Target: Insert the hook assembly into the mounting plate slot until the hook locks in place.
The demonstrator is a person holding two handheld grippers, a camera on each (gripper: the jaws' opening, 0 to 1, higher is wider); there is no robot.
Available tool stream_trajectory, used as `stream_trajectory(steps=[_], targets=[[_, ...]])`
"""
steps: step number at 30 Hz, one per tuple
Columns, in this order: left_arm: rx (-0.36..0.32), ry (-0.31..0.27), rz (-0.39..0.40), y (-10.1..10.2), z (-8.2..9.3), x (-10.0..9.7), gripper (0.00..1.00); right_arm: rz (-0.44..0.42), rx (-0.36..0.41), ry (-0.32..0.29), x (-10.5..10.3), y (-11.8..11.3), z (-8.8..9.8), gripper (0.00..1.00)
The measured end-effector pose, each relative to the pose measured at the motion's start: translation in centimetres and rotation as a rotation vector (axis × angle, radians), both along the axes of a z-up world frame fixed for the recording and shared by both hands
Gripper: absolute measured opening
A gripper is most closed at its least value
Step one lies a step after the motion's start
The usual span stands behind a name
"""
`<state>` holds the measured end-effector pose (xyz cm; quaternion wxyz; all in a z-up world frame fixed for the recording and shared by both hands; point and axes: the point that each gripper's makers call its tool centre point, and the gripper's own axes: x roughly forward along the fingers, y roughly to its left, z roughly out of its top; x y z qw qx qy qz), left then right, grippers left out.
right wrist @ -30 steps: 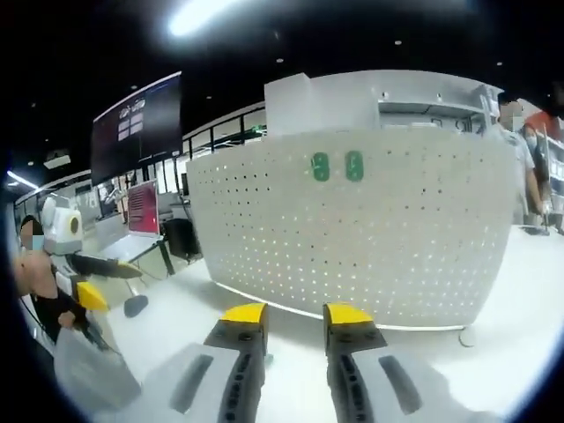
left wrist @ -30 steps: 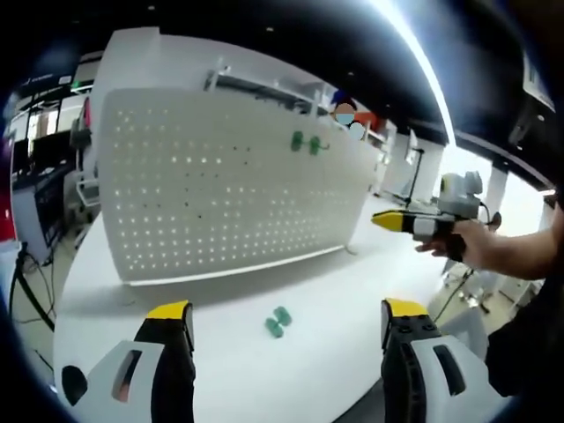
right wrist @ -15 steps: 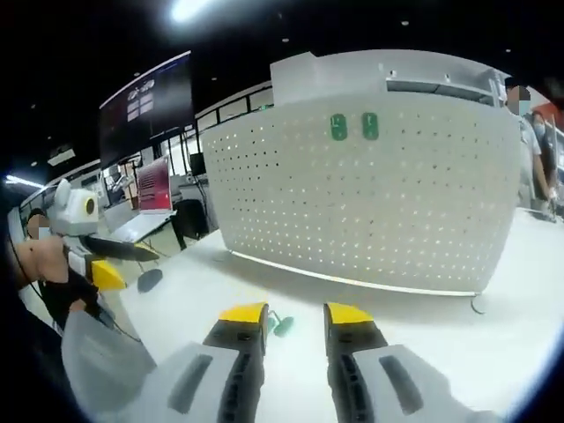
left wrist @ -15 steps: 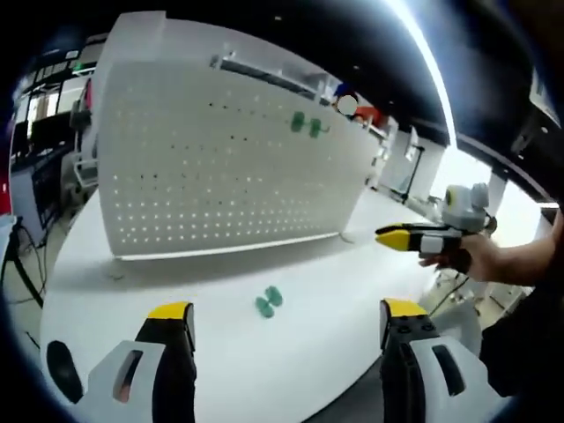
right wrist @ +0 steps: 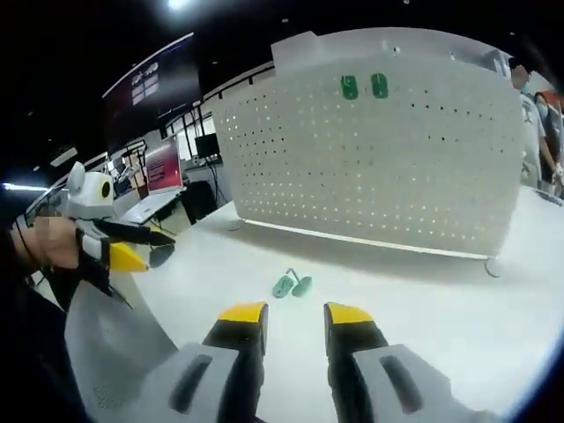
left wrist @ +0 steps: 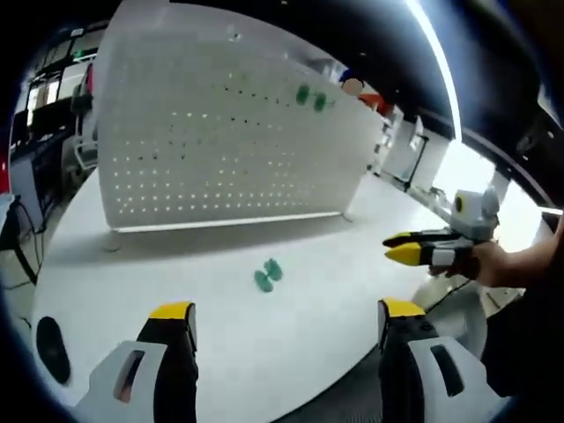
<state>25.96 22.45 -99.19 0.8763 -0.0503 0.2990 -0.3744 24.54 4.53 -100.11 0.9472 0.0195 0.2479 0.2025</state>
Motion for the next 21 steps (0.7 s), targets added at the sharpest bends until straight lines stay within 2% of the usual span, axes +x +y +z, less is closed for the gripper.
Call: stream_trajectory(steps=[6, 10, 21], targets=[[0.006, 0.015, -0.004, -0.2, -0.5, 0.0, 0.86, 0.058, -0.031, 0.034, 1.0, 0.7, -2.5, 0.22], [0.008, 0.023, -0.001, -0.1, -0.8, 0.3, 0.86, 0.103, -0.045, 0.04, 2.1, 1.7, -3.5, 0.21], [0.017, 0.042, 0.01, 0.4, -1.2, 1.0, 0.85, 0.187, -0.079, 0.057, 6.9, 3.7, -5.9, 0.19]])
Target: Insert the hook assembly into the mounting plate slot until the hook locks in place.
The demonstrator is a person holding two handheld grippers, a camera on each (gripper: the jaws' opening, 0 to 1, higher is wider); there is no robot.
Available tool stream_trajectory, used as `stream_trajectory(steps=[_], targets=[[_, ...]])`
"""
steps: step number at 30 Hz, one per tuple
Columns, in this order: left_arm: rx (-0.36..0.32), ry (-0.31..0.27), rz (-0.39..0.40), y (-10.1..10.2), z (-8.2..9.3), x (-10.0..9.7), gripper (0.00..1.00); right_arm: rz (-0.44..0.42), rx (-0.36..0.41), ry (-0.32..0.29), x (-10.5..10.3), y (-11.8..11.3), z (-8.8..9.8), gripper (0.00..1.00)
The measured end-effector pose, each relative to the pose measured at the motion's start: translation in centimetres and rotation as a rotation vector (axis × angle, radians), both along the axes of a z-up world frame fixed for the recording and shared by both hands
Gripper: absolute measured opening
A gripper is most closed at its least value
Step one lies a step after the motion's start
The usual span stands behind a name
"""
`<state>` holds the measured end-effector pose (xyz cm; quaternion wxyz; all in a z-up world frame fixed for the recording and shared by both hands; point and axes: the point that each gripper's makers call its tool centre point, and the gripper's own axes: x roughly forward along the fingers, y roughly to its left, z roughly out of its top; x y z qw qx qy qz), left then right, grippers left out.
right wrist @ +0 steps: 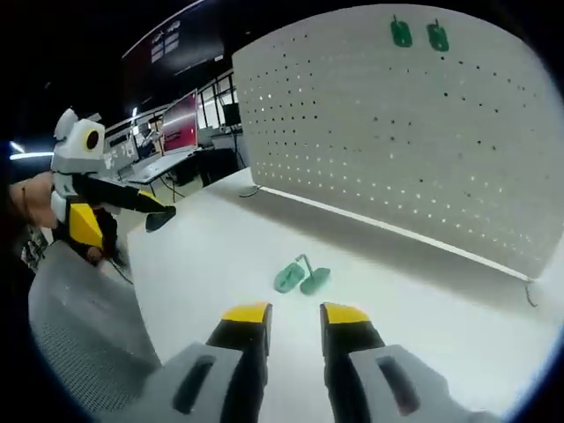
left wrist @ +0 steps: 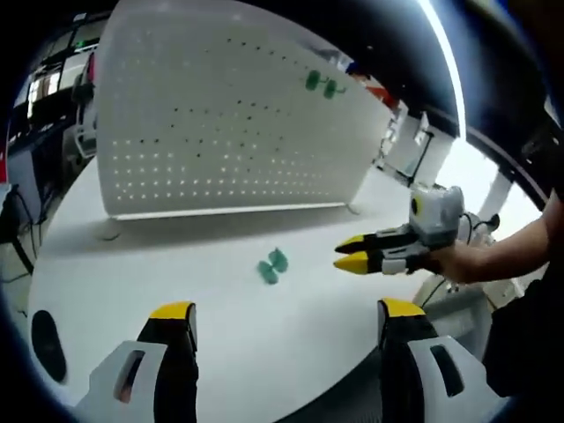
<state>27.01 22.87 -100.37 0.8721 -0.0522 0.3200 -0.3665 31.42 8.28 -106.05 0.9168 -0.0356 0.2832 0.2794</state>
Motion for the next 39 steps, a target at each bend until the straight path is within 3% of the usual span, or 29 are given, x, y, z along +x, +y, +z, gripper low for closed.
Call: stream_trajectory(steps=[7, 15, 39], targets=[[0.004, 0.012, 0.011, 0.5, -0.2, 0.5, 0.85, 0.056, -0.032, 0.0, 3.7, 0.7, -0.9, 0.16], [0.011, 0.021, 0.021, 1.0, -0.4, 1.1, 0.85, 0.097, -0.05, 0.028, 6.5, 1.3, -2.5, 0.14], [0.015, 0.043, 0.043, 1.3, -1.1, 2.5, 0.84, 0.273, -0.06, 0.09, 8.0, 4.5, -4.7, 0.12]])
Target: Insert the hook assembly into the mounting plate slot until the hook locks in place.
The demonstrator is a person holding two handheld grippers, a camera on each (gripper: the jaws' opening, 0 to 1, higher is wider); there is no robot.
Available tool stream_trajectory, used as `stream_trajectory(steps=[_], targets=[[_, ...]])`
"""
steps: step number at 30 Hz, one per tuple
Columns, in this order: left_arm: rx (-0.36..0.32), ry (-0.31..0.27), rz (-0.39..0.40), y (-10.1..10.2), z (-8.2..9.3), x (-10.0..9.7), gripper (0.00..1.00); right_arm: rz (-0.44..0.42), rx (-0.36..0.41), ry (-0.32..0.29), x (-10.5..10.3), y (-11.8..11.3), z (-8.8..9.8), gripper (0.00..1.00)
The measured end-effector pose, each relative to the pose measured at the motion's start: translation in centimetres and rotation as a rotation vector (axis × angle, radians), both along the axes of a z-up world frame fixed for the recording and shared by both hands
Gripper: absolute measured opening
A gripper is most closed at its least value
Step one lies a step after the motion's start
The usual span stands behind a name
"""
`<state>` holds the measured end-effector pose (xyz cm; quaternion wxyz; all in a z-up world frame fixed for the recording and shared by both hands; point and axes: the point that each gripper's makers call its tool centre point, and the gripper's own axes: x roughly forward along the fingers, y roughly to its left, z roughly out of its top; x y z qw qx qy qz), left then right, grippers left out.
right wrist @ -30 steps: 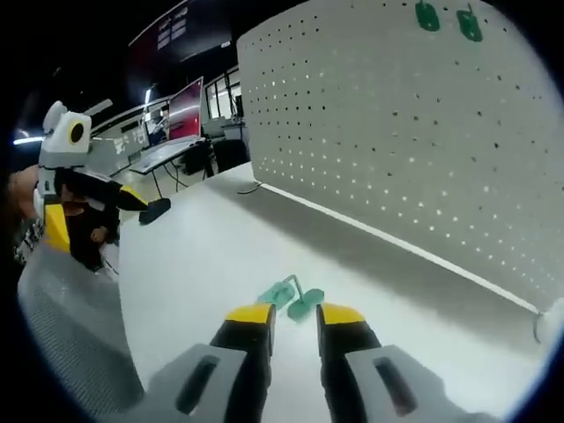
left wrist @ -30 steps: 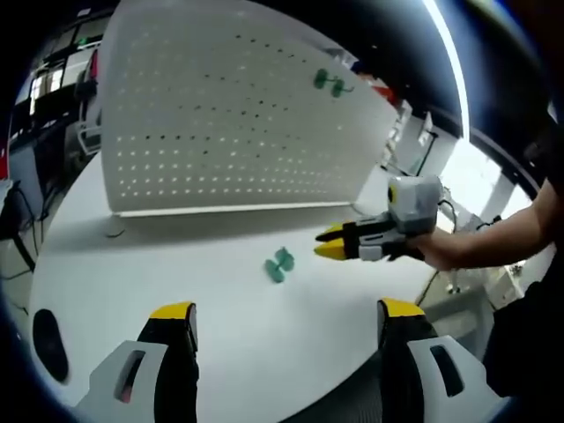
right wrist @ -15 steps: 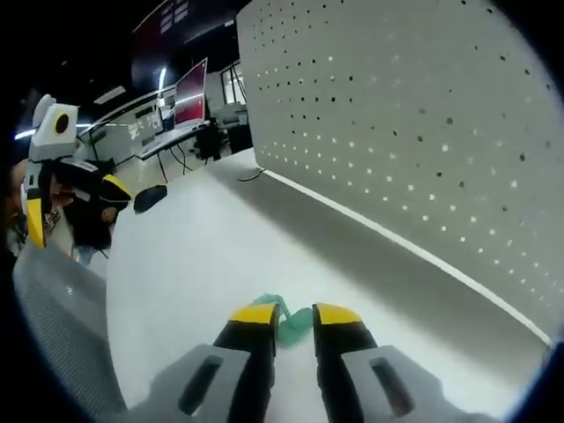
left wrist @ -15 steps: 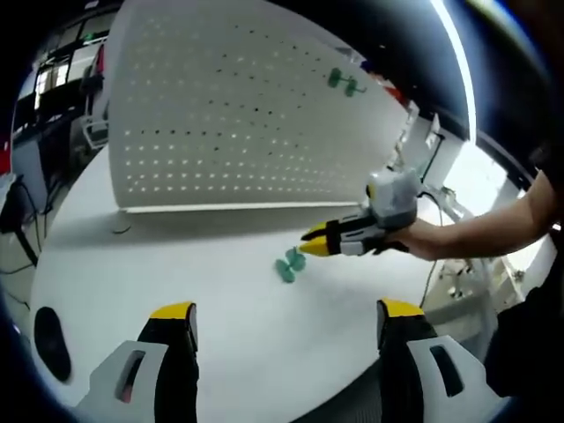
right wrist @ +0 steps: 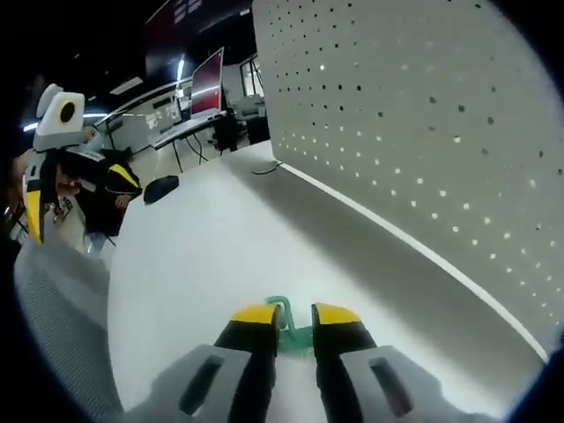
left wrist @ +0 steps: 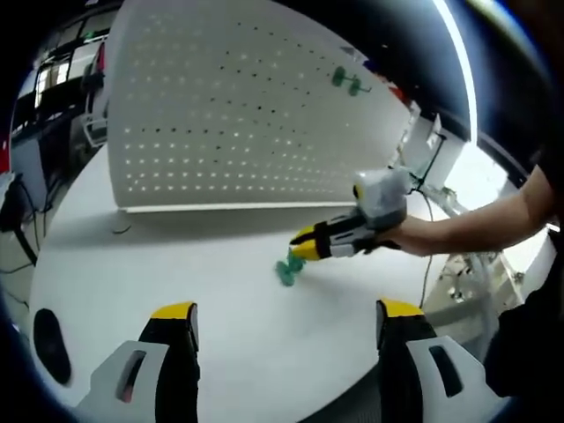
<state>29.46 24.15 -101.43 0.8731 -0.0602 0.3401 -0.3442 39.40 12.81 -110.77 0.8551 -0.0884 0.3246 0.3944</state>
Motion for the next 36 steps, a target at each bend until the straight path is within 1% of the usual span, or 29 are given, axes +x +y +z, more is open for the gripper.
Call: stream_trajectory(steps=[1, 4, 7, 9, 11, 12, 14, 16, 18, 23, 28, 30, 33, 36], targets=[[0.0, 0.0, 0.001, 0.0, 0.0, 0.0, 0.84, 0.011, 0.003, 0.004, 0.0, 0.2, -0.1, 0.12], [0.004, 0.005, 0.001, 0.2, -0.1, 0.0, 0.83, 0.028, 0.034, 0.04, 0.0, 0.8, -0.4, 0.12], [0.004, 0.008, 0.002, 0.2, -0.1, 0.0, 0.83, 0.038, 0.031, 0.038, 0.1, 0.9, -0.5, 0.07], [0.006, 0.009, 0.004, 0.2, -0.2, 0.1, 0.82, 0.035, 0.042, 0.047, 0.3, 1.0, -0.5, 0.06], [0.004, 0.012, 0.004, 0.2, -0.3, 0.1, 0.82, 0.031, 0.045, 0.055, 0.3, 0.9, -0.5, 0.01], [0.004, 0.014, 0.002, 0.1, -0.3, 0.1, 0.82, 0.025, 0.057, 0.068, 0.3, 1.0, -0.5, 0.01], [0.005, 0.016, 0.0, 0.1, -0.4, 0.1, 0.82, 0.017, 0.069, 0.074, 0.3, 0.9, -0.3, 0.0], [0.004, 0.015, -0.001, 0.0, -0.4, 0.2, 0.82, 0.012, 0.073, 0.067, 0.5, 0.9, 0.0, 0.0], [0.002, 0.013, -0.002, -0.1, -0.3, 0.2, 0.82, -0.01, 0.094, 0.087, 0.4, 0.8, 0.2, 0.0], [0.0, 0.005, -0.005, -0.4, 0.0, 0.3, 0.82, -0.051, 0.097, 0.07, 0.7, 0.1, 0.7, 0.0], [-0.004, -0.006, -0.004, -0.5, 0.4, 0.4, 0.82, -0.103, 0.101, 0.024, 1.4, -0.9, 2.1, 0.0], [-0.004, -0.01, -0.007, -0.7, 0.6, 0.4, 0.82, -0.131, 0.118, 0.005, 1.8, -1.3, 3.0, 0.0], [-0.006, -0.022, -0.012, -1.0, 1.0, 0.5, 0.82, -0.182, 0.174, 0.005, 2.1, -1.6, 4.5, 0.0], [-0.012, -0.034, -0.02, -1.3, 1.6, 0.7, 0.82, -0.179, 0.179, -0.014, 1.9, -1.6, 5.5, 0.0]])
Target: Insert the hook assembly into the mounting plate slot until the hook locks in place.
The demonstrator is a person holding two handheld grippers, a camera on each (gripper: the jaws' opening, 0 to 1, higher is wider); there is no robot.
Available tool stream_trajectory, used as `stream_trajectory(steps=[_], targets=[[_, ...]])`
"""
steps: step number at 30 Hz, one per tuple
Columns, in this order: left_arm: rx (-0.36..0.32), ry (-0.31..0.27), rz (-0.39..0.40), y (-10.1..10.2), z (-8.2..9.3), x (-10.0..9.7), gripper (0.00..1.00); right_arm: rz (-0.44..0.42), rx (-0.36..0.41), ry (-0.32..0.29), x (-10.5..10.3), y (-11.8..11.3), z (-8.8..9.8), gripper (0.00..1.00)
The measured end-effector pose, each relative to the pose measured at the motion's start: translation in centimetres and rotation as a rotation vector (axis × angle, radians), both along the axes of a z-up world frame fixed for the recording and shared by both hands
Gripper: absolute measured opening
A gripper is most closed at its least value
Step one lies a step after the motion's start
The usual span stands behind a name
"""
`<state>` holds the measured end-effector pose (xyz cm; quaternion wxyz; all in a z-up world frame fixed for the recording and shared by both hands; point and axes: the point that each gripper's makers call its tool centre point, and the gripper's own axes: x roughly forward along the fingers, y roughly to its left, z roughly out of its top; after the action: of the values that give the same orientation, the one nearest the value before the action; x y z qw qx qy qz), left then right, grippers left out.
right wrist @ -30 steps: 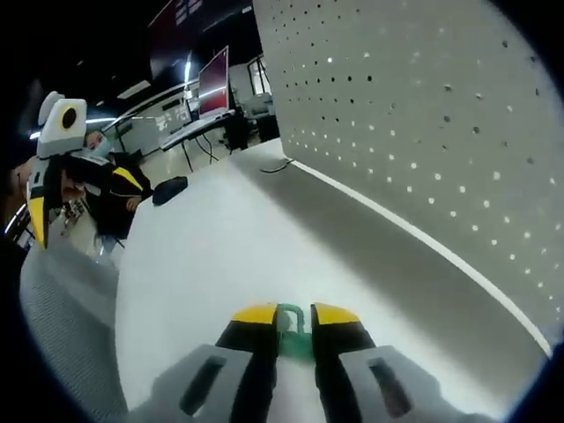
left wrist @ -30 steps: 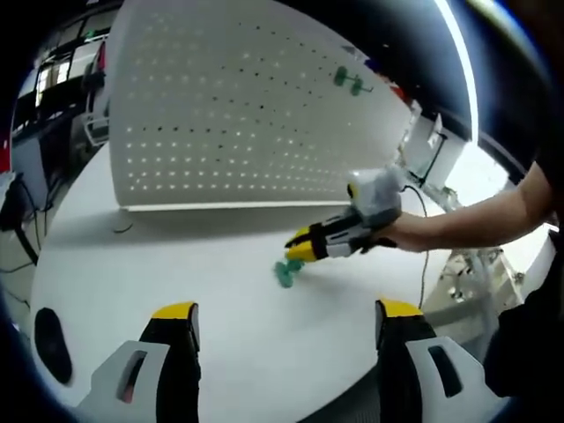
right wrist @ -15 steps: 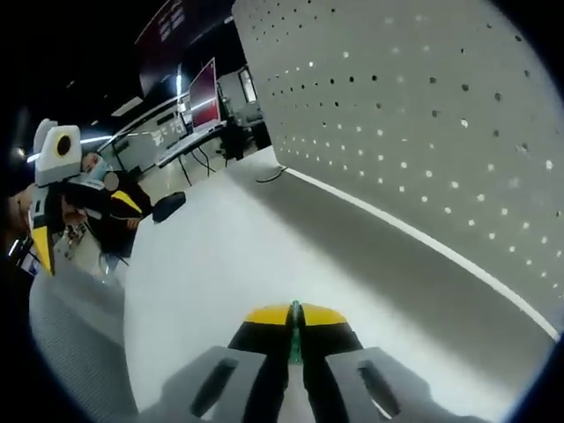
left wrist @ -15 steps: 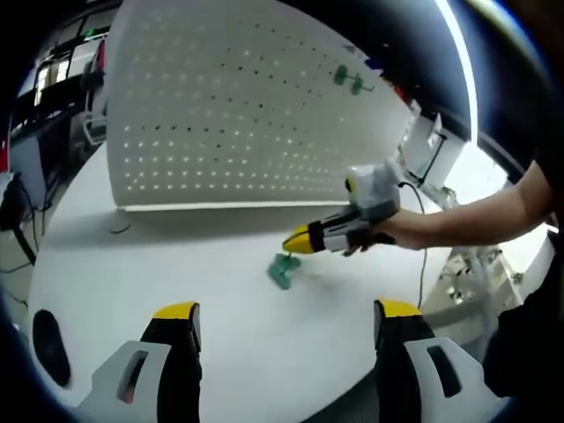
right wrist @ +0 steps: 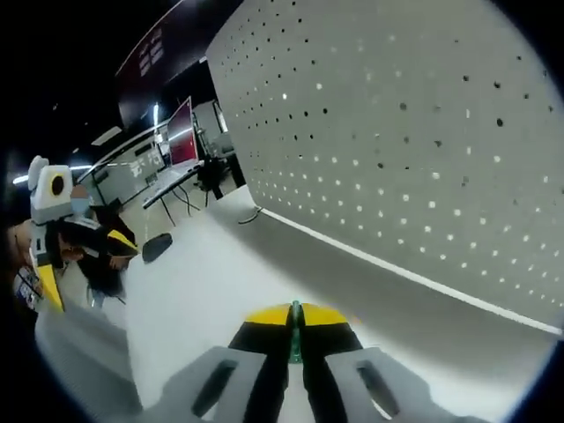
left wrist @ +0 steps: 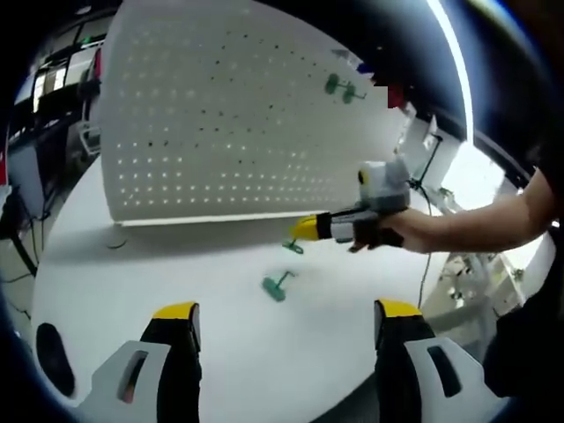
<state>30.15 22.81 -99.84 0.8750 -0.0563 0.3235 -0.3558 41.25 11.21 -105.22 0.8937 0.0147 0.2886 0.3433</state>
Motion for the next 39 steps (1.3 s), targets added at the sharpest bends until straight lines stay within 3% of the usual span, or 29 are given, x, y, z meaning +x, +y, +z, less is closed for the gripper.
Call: stream_trajectory(steps=[7, 8, 12, 17, 20, 23, 31, 39], targets=[[-0.001, -0.037, -0.021, -0.7, 1.5, 0.5, 0.82, -0.079, 0.084, -0.071, -0.3, -0.2, 4.4, 0.0], [-0.001, -0.044, -0.021, -0.8, 1.8, 0.7, 0.82, -0.121, 0.099, -0.115, -0.1, -0.6, 5.7, 0.0], [-0.006, -0.058, -0.022, -1.2, 2.5, 0.9, 0.81, -0.209, 0.177, -0.174, -0.6, -1.4, 9.3, 0.0], [0.01, -0.081, -0.067, -2.7, 3.2, 0.7, 0.78, -0.218, 0.242, -0.221, -2.9, -0.6, 12.7, 0.0], [-0.021, -0.078, -0.06, -3.5, 3.8, 0.8, 0.74, -0.215, 0.283, -0.231, -4.3, 0.4, 13.8, 0.0], [-0.111, -0.054, -0.038, -4.5, 4.8, 0.9, 0.67, -0.216, 0.339, -0.221, -5.8, 1.6, 14.5, 0.0], [-0.122, -0.059, -0.023, -5.3, 5.9, 1.0, 0.58, -0.184, 0.41, -0.252, -8.8, 4.1, 16.6, 0.0], [-0.233, -0.051, -0.001, -5.7, 7.0, 0.6, 0.4, -0.162, 0.42, -0.273, -10.3, 5.3, 17.3, 0.0]])
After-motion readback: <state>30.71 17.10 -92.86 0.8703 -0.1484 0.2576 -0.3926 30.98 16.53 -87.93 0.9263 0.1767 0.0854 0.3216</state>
